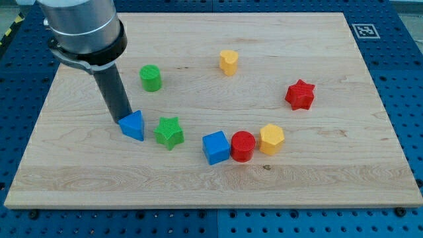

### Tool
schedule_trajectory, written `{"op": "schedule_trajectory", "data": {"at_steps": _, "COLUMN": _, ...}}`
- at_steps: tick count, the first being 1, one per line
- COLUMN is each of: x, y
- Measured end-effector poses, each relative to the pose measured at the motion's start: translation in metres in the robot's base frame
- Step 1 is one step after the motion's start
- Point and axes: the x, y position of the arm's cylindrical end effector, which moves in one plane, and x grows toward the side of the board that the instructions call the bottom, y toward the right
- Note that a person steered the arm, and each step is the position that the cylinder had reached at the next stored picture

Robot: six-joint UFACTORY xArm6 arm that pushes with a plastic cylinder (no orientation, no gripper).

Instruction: Push blue triangle down a bit

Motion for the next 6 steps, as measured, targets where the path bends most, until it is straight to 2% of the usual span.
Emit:
{"op": "schedule_trajectory", "data": {"at_steps": 2, "x": -0.026, "y": 0.025}}
{"op": "schedule_trajectory", "data": {"at_steps": 4, "x": -0.022, "y": 0.021}}
{"op": "schedule_trajectory", "data": {"at_steps": 5, "x": -0.01, "y": 0.018}}
{"op": "schedule_trajectory", "data": {"at_steps": 6, "x": 0.024, "y": 0.021}}
